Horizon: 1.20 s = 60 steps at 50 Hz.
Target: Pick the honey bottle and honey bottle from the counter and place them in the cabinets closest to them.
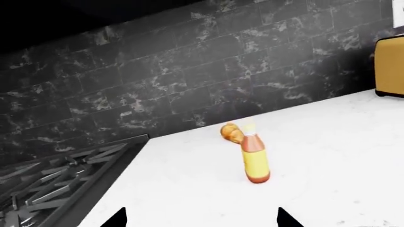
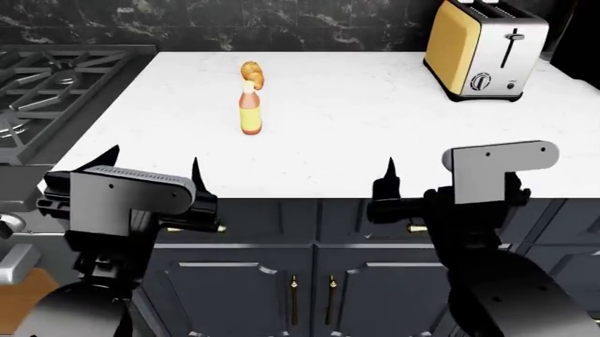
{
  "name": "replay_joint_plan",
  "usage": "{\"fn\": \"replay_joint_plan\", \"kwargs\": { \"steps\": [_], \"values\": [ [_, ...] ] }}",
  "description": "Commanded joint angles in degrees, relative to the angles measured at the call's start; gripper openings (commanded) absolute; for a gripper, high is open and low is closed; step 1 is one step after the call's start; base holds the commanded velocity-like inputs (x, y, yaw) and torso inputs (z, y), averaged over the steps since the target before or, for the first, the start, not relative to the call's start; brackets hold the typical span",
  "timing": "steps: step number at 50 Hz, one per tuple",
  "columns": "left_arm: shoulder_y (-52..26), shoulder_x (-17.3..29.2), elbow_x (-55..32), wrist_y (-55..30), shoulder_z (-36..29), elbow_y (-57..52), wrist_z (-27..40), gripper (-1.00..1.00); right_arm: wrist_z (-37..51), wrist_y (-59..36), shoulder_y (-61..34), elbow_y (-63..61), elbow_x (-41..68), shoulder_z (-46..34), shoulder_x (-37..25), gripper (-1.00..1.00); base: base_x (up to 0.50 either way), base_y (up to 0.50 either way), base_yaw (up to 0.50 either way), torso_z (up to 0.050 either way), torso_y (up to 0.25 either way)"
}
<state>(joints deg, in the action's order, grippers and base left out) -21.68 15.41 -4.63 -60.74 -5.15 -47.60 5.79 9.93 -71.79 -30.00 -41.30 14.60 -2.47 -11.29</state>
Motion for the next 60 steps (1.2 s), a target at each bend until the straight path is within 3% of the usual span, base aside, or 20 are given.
{"fn": "replay_joint_plan", "kwargs": {
  "steps": [1,4,6,9,11,17,28,47,60],
  "values": [
    [-2.9,2.2,-1.1,-11.0,-2.7,-8.8,-0.7,1.00,-1.6,-14.7,-4.0,-8.5,4.2,0.9,-0.7,1.00,0.00,0.00,0.00,0.000,0.000],
    [-3.1,3.2,-1.5,-13.7,-4.4,-12.0,-0.8,1.00,-0.1,-18.2,-4.0,-11.7,8.7,1.9,-1.3,1.00,0.00,0.00,0.00,0.000,0.000],
    [-2.7,5.4,-4.8,-12.8,-5.4,-12.4,1.9,1.00,8.6,-18.2,-3.9,-11.5,22.0,4.2,-4.0,1.00,0.00,0.00,0.00,0.000,0.000],
    [-4.5,16.6,-28.2,-8.7,-5.4,-12.4,22.5,1.00,28.0,-18.1,-5.7,-9.5,47.7,7.2,-8.9,1.00,0.00,0.00,0.00,0.000,0.000],
    [-6.3,22.4,-41.9,-5.5,-7.3,-12.4,32.4,1.00,36.1,-18.0,-6.5,-8.6,58.5,7.3,-10.9,1.00,0.00,0.00,0.00,0.000,0.000],
    [-7.7,29.8,-48.5,2.5,-15.3,-12.3,41.8,1.00,48.3,-16.5,-6.3,-8.2,73.2,5.7,-14.4,1.00,0.00,0.00,0.00,0.000,0.000],
    [-11.2,36.8,-50.7,12.4,-27.9,-12.2,49.9,1.00,55.7,-12.1,-2.7,-9.8,82.6,4.1,-18.6,1.00,0.00,0.00,0.00,0.000,0.000],
    [-12.2,39.2,-49.9,17.1,-33.3,-12.2,51.7,1.00,66.4,-3.8,-1.6,-17.5,94.1,3.0,-23.1,1.00,0.00,0.00,0.00,0.000,0.000],
    [-17.1,41.0,-51.4,20.0,-40.2,-12.1,54.9,1.00,65.8,-8.3,-1.7,-18.5,93.7,5.8,-21.0,1.00,0.00,0.00,0.00,0.000,0.000]
  ]
}}
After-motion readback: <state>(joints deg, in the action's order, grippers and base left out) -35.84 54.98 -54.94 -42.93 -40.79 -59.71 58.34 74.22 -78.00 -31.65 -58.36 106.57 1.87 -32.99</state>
